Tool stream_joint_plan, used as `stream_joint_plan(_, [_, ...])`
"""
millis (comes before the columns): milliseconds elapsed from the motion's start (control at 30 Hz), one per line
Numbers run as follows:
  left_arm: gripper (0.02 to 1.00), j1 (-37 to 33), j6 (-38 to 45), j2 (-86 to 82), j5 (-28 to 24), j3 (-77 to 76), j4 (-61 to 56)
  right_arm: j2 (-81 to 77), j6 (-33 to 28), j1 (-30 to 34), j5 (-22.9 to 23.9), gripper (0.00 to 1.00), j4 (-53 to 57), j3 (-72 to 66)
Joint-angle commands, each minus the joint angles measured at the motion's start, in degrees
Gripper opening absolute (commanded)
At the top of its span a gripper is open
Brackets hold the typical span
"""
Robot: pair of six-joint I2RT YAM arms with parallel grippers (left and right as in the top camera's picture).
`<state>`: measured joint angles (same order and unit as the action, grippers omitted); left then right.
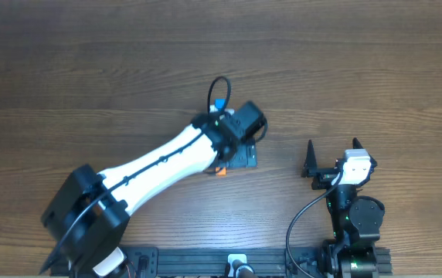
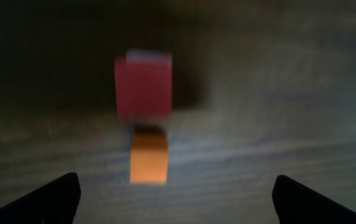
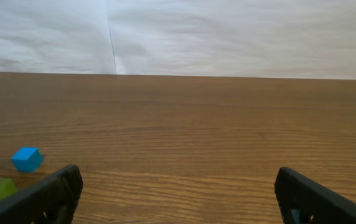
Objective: Stack Cubes
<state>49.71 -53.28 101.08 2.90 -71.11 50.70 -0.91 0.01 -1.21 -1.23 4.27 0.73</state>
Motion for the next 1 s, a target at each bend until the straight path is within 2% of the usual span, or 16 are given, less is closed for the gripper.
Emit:
stream_joint_plan(33, [0.996,1.4,-3.2,-1.8,-1.2,6.0,-2.3,0.6,0.1,-0.4,-0.6,0.993,-0.1,-0.4])
stream_joint_plan(433, [0.941,1.8,-2.9,1.5,1.7,6.8,-5.0,0.6,0.1,-0.4,-0.6,0.991,-0.1,-0.4])
stream_joint_plan(600, [0.803,1.8,-2.9,3.0,1.6,6.8,-5.1,0.6,0.1,-0.4,-0.6,0.991,-0.1,-0.4])
stream_joint_plan(1000, [0.601,1.8,-2.9,4.2,1.7,6.8,-5.5,0.6,0.1,-0.4,-0.6,0.991,-0.1,-0.4])
